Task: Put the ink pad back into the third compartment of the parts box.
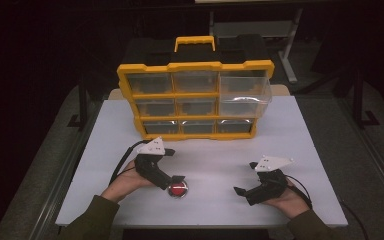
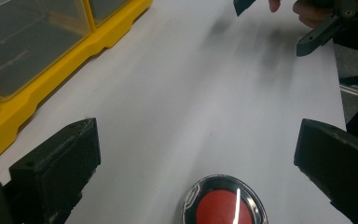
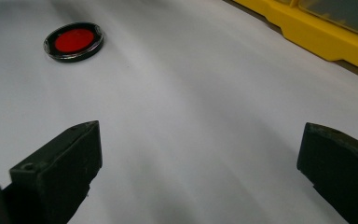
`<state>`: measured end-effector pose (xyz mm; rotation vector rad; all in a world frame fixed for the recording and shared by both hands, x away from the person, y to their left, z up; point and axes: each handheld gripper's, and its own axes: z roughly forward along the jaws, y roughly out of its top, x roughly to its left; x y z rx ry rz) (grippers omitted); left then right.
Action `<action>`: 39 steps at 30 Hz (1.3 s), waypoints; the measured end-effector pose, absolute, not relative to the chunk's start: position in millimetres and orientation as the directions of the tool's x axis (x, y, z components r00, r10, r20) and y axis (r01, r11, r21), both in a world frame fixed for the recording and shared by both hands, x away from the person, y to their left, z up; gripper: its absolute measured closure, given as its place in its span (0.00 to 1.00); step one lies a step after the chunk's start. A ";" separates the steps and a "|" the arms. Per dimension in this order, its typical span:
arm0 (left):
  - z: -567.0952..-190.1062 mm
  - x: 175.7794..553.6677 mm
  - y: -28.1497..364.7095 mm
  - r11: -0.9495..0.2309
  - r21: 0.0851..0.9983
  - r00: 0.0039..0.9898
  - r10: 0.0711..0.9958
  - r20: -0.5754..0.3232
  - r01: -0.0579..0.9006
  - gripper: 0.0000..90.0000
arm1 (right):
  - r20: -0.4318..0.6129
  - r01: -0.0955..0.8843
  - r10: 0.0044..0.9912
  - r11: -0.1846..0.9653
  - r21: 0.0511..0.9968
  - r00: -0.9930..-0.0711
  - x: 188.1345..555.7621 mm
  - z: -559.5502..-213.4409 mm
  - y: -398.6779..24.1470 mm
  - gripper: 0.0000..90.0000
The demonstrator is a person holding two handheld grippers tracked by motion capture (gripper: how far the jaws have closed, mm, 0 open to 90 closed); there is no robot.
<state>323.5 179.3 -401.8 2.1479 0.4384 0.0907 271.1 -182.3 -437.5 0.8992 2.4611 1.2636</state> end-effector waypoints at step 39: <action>-405.8 323.3 154.7 -0.604 0.764 0.957 0.285 -0.059 0.227 0.00 | 0.071 0.415 0.611 0.443 0.795 -0.789 270.7 -438.3 -181.2 0.00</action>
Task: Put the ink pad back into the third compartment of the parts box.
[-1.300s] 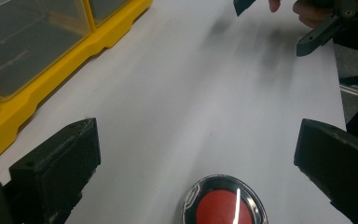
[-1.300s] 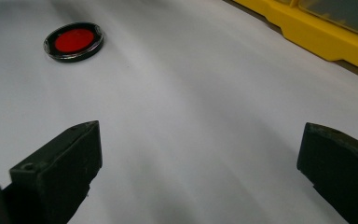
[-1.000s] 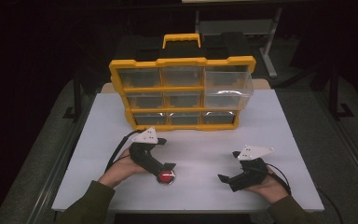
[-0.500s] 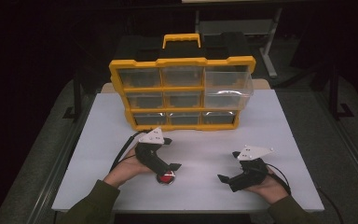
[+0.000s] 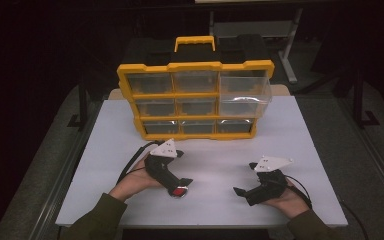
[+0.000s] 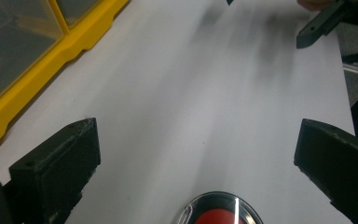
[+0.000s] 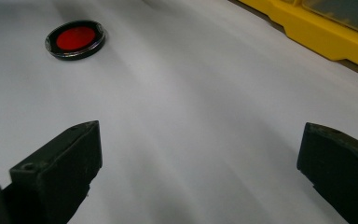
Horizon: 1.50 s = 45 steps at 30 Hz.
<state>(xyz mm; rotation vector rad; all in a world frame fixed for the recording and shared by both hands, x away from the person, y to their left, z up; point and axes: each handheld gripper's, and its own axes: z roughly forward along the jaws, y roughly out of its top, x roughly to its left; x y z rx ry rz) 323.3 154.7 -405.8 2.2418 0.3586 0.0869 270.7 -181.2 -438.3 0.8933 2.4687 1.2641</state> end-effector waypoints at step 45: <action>-425.3 313.2 150.1 -0.786 0.596 0.981 0.194 -0.017 0.166 0.00 | 0.067 0.412 0.604 0.453 0.790 -0.794 270.3 -439.1 -180.6 0.00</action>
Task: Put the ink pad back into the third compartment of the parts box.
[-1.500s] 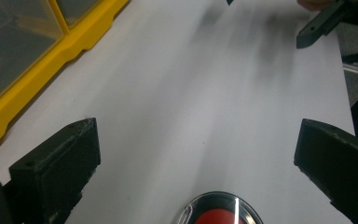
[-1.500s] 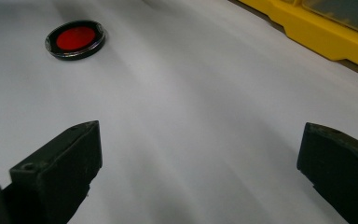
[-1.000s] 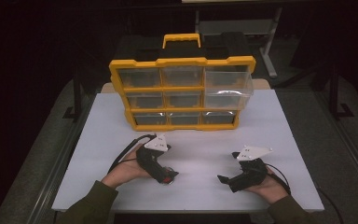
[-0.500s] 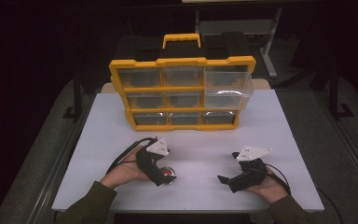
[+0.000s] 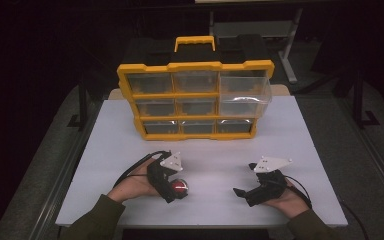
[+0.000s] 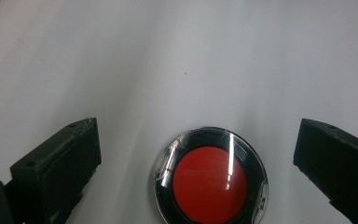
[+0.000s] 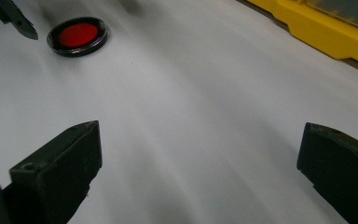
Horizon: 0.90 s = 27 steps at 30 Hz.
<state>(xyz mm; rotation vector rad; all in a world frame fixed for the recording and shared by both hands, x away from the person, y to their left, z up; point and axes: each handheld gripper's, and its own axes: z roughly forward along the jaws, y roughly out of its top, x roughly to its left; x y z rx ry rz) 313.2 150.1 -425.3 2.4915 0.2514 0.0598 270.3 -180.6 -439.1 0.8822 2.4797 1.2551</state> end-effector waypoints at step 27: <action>-432.4 309.5 149.3 -0.853 0.509 0.991 0.131 -0.009 0.117 0.13 | 0.068 0.411 0.605 0.450 0.793 -0.793 270.3 -438.8 -180.5 0.00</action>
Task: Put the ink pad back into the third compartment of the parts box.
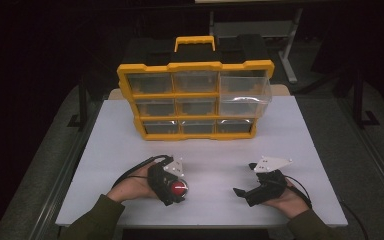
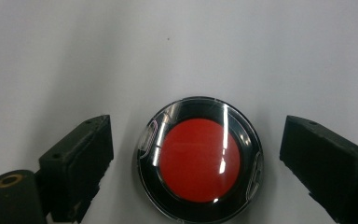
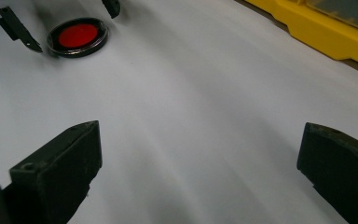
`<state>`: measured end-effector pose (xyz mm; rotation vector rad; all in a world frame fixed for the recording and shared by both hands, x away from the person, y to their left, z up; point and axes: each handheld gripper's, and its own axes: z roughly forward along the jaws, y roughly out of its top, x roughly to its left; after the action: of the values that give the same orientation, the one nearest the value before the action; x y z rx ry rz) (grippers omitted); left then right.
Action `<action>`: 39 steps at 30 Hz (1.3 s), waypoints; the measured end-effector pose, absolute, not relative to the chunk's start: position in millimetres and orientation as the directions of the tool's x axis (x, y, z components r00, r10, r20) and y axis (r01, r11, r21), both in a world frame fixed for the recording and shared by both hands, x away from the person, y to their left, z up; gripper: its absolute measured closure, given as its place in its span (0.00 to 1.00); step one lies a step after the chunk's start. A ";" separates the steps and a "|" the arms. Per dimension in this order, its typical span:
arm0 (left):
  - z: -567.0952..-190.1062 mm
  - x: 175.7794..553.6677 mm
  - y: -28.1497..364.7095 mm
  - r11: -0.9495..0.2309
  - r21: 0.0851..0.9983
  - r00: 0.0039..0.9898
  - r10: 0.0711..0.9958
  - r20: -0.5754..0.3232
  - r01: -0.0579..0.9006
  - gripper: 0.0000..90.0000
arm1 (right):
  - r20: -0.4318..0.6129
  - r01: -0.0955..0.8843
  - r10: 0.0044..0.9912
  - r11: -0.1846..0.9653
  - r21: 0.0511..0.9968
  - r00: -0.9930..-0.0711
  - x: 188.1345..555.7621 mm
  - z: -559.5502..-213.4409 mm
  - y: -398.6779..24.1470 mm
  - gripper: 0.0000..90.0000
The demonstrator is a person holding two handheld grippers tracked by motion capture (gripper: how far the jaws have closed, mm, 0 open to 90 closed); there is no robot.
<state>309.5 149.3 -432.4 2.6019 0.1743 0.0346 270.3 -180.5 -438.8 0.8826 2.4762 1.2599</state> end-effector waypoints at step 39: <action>-432.9 308.7 149.7 -0.865 0.488 0.992 0.127 -0.010 0.116 0.33 | 0.070 0.412 0.604 0.450 0.793 -0.794 270.5 -438.8 -180.4 0.00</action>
<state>308.7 149.7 -432.9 2.6266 0.1712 0.0309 270.5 -180.4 -438.8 0.8829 2.4784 1.2616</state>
